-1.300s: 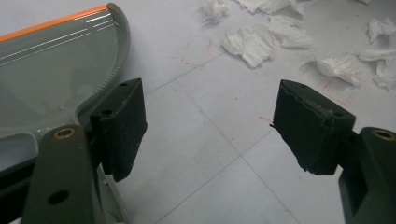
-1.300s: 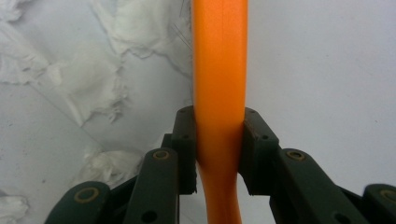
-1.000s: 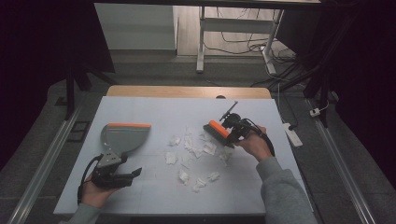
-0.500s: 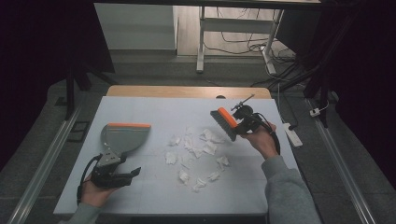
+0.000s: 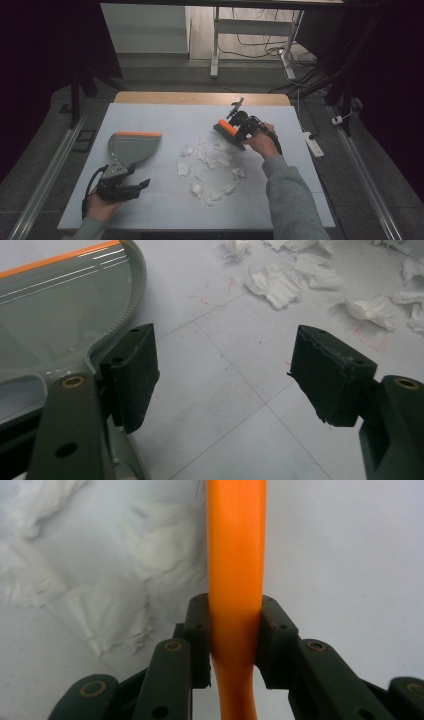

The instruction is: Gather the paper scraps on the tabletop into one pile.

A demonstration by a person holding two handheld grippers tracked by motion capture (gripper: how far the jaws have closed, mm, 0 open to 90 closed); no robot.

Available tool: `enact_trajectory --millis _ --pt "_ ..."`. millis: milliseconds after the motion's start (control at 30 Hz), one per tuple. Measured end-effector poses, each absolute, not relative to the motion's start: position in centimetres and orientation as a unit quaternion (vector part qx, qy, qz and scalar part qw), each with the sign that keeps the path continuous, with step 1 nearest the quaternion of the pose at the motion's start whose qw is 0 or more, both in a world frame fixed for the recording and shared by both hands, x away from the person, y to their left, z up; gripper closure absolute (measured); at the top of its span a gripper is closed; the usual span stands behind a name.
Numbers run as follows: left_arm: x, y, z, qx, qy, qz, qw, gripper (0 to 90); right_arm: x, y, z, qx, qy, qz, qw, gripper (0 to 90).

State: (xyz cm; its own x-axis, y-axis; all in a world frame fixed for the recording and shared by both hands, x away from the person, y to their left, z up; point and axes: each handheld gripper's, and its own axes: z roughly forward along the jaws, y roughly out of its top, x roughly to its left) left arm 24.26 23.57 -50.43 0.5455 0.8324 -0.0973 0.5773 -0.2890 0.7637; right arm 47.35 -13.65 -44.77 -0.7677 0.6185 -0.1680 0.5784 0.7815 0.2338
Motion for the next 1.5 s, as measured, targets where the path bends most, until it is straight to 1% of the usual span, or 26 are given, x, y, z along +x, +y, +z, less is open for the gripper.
enact_trajectory --millis 100,300,433,533,600,633,767,900,1300,1500 --pt "24.3 23.6 -50.4 0.785 0.450 0.162 0.394 28.1 46.4 -13.1 -44.8 0.297 0.945 0.068 0.121 70.8" --pt "24.4 23.5 -50.5 0.785 0.451 0.160 0.393 28.1 44.2 -13.6 -44.6 0.260 0.958 0.077 0.092 70.8" --pt "24.4 23.4 -50.5 0.786 0.451 0.160 0.392 28.1 42.4 -13.9 -44.1 0.235 0.967 0.091 0.048 70.7" --pt "24.4 23.3 -50.5 0.787 0.450 0.160 0.391 28.1 41.3 -14.3 -43.1 0.238 0.962 0.115 0.074 70.6" --pt "24.4 23.2 -50.5 0.787 0.449 0.160 0.391 28.1 41.2 -14.8 -42.1 0.246 0.956 0.144 0.076 70.6" --pt "24.4 23.2 -50.5 0.788 0.448 0.160 0.391 28.1 41.2 -15.2 -41.4 0.254 0.950 0.160 0.087 70.6" --pt "24.4 23.2 -50.4 0.787 0.449 0.161 0.391 28.1 41.4 -15.4 -40.9 0.263 0.944 0.167 0.104 70.6" --pt "24.5 23.4 -50.5 0.786 0.452 0.160 0.392 28.1 42.0 -15.4 -41.2 0.270 0.940 0.171 0.119 70.5" --pt "24.6 23.4 -50.6 0.787 0.449 0.159 0.393 28.1 43.6 -14.2 -42.1 0.284 0.935 0.176 0.118 70.5" --pt "24.8 23.4 -50.7 0.789 0.446 0.156 0.392 28.1 45.5 -12.6 -42.2 0.277 0.937 0.177 0.118 70.6"
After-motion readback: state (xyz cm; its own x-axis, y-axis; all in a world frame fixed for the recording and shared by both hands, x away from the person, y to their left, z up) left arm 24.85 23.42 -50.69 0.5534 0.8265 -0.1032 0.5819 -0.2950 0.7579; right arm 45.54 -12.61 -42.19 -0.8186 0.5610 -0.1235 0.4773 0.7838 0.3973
